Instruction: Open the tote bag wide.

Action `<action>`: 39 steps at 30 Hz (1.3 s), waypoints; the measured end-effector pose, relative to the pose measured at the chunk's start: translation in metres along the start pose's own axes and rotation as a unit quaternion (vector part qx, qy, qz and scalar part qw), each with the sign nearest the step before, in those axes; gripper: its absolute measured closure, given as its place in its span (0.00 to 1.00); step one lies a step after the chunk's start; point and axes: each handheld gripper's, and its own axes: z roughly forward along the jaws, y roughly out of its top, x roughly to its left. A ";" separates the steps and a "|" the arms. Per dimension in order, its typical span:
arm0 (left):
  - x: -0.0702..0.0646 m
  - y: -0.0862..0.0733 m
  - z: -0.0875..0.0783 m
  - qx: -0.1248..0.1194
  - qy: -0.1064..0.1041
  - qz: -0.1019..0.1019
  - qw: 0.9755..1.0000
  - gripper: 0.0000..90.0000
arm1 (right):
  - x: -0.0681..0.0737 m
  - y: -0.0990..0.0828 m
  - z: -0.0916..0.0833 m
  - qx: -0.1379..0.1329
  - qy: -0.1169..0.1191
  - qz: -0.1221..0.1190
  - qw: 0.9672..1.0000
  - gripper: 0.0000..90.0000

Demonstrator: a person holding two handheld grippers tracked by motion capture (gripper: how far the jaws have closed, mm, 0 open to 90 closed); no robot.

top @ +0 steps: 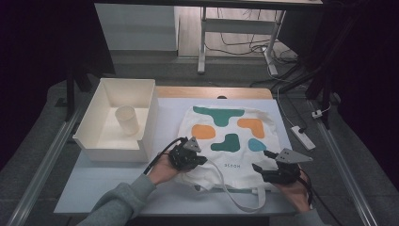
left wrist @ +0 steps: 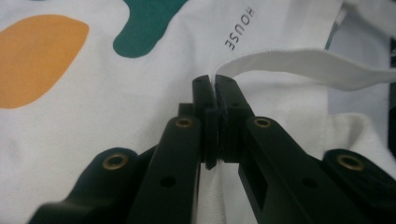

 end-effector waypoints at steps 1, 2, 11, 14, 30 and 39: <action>0.001 0.000 -0.002 -0.005 0.000 -0.001 1.000 0.97 | 0.000 0.000 0.000 0.001 0.001 -0.002 1.000 0.32; 0.001 0.000 -0.005 -0.010 0.002 -0.003 1.000 0.97 | 0.001 0.001 0.000 0.001 0.002 -0.002 1.000 0.32; 0.009 -0.002 -0.025 -0.064 0.019 -0.031 0.997 0.97 | 0.014 0.010 0.001 0.003 0.036 -0.013 0.999 0.32; 0.012 -0.002 -0.032 -0.079 0.027 -0.040 0.996 0.97 | 0.021 0.015 0.001 0.004 0.049 -0.021 0.999 0.32; 0.021 -0.003 -0.035 -0.096 0.050 -0.062 0.992 0.97 | 0.076 0.044 0.008 0.045 0.150 -0.056 0.986 0.32; 0.025 -0.003 -0.031 -0.094 0.052 -0.064 0.992 0.97 | 0.087 0.028 0.044 0.136 0.111 -0.086 0.981 0.33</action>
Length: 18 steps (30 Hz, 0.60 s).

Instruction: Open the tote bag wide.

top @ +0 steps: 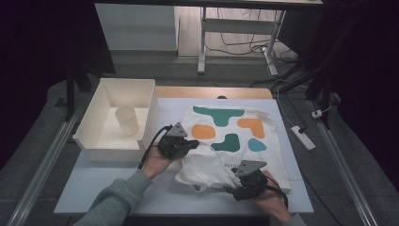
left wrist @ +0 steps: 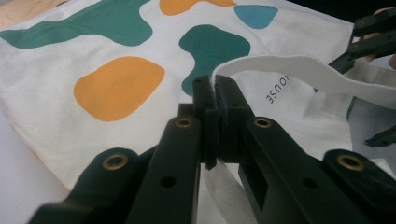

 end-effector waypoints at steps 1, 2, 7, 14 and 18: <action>0.000 0.000 0.000 0.001 0.000 0.000 1.000 0.97 | 0.000 0.000 0.000 0.000 0.000 0.000 1.000 0.33; 0.000 0.000 0.001 0.001 0.000 0.000 1.000 0.97 | -0.001 -0.001 0.003 0.007 -0.008 -0.004 1.000 0.35; 0.001 -0.001 0.001 0.003 0.000 0.000 1.000 0.97 | -0.002 -0.004 0.007 0.015 -0.019 -0.010 1.000 0.51; 0.000 -0.001 0.002 0.005 -0.002 0.003 1.000 0.95 | -0.003 -0.001 0.001 0.007 -0.004 -0.019 1.000 0.96; -0.004 -0.002 0.000 0.006 -0.015 0.001 1.000 0.78 | -0.005 0.001 -0.003 -0.009 -0.010 -0.014 1.000 0.98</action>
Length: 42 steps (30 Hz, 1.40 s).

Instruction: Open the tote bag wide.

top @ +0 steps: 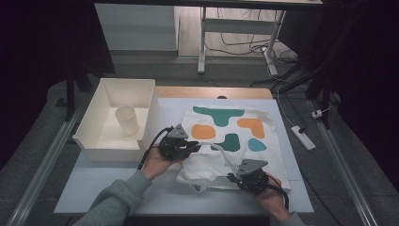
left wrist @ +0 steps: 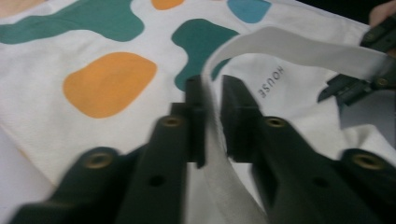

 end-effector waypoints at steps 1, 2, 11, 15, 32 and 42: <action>-0.002 -0.001 -0.002 0.000 -0.001 0.002 1.000 0.78 | 0.000 0.000 0.000 0.000 0.000 0.000 1.000 0.98; -0.006 -0.003 -0.005 -0.003 0.000 0.005 1.000 0.70 | -0.001 0.000 -0.001 -0.002 0.001 0.002 1.000 0.98; -0.028 -0.027 -0.049 -0.005 -0.004 0.009 1.000 0.37 | -0.006 0.001 -0.004 -0.016 0.011 0.016 1.000 0.98; -0.032 -0.044 -0.052 0.012 -0.011 0.006 1.000 0.35 | -0.012 0.001 -0.006 -0.030 0.020 0.030 0.999 0.98; -0.048 -0.042 -0.017 0.052 -0.014 0.059 0.997 0.38 | -0.022 0.012 -0.011 -0.054 0.010 0.043 0.998 0.98; -0.047 -0.039 0.004 0.067 -0.032 0.079 0.994 0.94 | -0.024 0.013 -0.014 -0.063 0.011 0.047 0.997 0.98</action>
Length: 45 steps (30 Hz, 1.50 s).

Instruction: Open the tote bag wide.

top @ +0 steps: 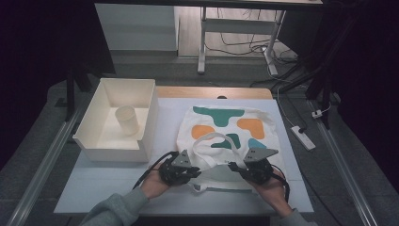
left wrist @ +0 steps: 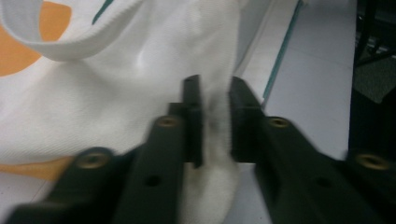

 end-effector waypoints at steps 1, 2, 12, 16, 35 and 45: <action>-0.001 0.000 -0.001 0.001 0.004 0.002 1.000 0.96 | 0.000 0.000 -0.001 0.001 0.000 -0.002 1.000 0.98; 0.000 0.000 -0.002 0.000 0.003 0.001 1.000 0.96 | 0.001 0.000 -0.001 -0.001 0.001 -0.004 1.000 0.98; -0.001 0.001 -0.023 -0.037 0.001 -0.006 0.999 0.97 | 0.011 0.009 -0.013 -0.014 0.003 -0.022 1.000 0.99; -0.005 0.005 -0.044 -0.070 -0.002 -0.003 0.998 0.97 | 0.022 0.024 -0.029 -0.035 -0.004 -0.041 0.999 0.99; 0.037 0.042 -0.049 -0.106 0.009 -0.041 0.993 0.97 | -0.036 0.073 -0.024 -0.071 -0.025 -0.026 0.997 0.99; 0.061 0.050 -0.023 -0.089 0.009 -0.072 0.993 0.97 | -0.072 0.063 0.001 -0.043 -0.021 0.023 0.999 0.99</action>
